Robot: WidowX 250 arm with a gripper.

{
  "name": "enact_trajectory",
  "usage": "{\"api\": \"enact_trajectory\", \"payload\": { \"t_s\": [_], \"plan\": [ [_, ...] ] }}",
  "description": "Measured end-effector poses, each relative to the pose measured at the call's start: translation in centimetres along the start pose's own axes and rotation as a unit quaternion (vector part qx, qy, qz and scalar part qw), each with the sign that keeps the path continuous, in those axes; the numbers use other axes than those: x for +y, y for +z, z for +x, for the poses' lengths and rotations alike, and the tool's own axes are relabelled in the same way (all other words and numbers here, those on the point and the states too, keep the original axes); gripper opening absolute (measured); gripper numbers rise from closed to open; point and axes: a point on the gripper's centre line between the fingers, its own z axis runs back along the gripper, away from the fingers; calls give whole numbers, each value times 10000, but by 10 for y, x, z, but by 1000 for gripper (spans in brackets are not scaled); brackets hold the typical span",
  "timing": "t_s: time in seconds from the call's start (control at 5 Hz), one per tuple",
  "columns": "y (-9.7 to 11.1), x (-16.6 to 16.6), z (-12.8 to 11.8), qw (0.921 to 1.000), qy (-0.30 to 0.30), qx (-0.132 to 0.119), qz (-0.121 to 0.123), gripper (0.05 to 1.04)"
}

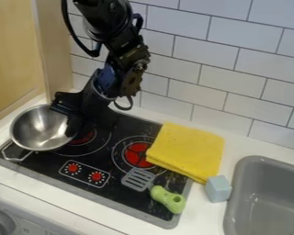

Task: Put the metallic bowl on top of the yellow cloth

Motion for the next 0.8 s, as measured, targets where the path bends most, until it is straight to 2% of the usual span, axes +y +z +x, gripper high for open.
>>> {"api": "enact_trajectory", "payload": {
  "t_s": [0.2,0.4,0.8],
  "plan": [
    [3,-2,-3,9999,-126,37,47,57],
    [19,-16,-1,9994,-305,-139,25,57],
    [68,-54,18,9948,-594,-782,-264,57]
  ]
}}
